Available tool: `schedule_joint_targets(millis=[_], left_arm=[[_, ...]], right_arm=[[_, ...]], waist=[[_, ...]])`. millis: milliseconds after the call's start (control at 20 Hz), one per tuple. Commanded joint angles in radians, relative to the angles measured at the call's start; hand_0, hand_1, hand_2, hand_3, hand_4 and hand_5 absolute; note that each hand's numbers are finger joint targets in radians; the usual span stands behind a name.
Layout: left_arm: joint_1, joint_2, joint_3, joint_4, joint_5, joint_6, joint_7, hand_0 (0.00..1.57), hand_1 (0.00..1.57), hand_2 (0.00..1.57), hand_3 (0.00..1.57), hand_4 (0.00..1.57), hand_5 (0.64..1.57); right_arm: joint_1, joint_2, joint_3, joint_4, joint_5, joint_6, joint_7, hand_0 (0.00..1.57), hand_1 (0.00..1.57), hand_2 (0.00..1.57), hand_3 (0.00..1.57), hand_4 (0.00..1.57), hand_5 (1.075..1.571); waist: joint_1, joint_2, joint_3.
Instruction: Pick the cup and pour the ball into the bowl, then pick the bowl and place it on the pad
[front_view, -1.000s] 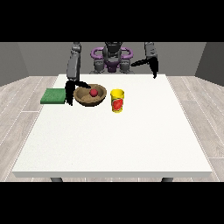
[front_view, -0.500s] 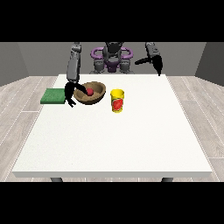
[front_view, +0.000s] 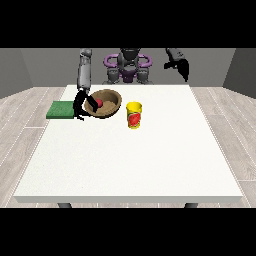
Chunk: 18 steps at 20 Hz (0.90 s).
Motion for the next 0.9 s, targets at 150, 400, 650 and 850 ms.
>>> schedule_joint_targets(millis=[150, 400, 650, 850], left_arm=[[0.107, 0.071, 0.130, 0.199, 0.062, -0.040, -0.078, 0.00, 0.00, 0.00, 0.00, 0.99, 1.419], [0.145, 0.045, 0.129, 0.234, 0.037, 0.008, -0.063, 0.00, 0.00, 0.00, 0.00, 1.01, 1.407], [0.151, 0.076, 0.166, 0.185, 0.067, -0.023, -0.069, 0.00, 0.00, 0.00, 0.00, 1.00, 1.418], [0.135, 0.082, 0.200, 0.238, 0.086, -0.037, -0.134, 0.00, 0.00, 0.00, 0.00, 1.05, 1.435]], right_arm=[[-0.060, 0.009, 0.135, -0.032, 0.102, -0.021, 0.395, 1.57, 1.57, 1.57, 0.97, 0.82, 1.564], [-0.145, -0.042, 0.164, -0.089, 0.104, 0.106, 0.581, 1.57, 1.57, 1.57, 0.78, 0.82, 1.568], [-0.085, -0.128, 0.091, -0.127, 0.048, 0.169, 0.538, 1.57, 1.57, 1.57, 0.73, 0.78, 1.571], [-0.071, -0.136, 0.076, -0.191, 0.030, 0.201, 0.524, 1.57, 1.57, 1.57, 0.73, 0.78, 1.571]], waist=[[-0.152, -0.212, 0.0246], [-0.231, -0.273, 0.0271], [-0.227, -0.218, 0.0279], [-0.249, -0.169, 0.0278]])
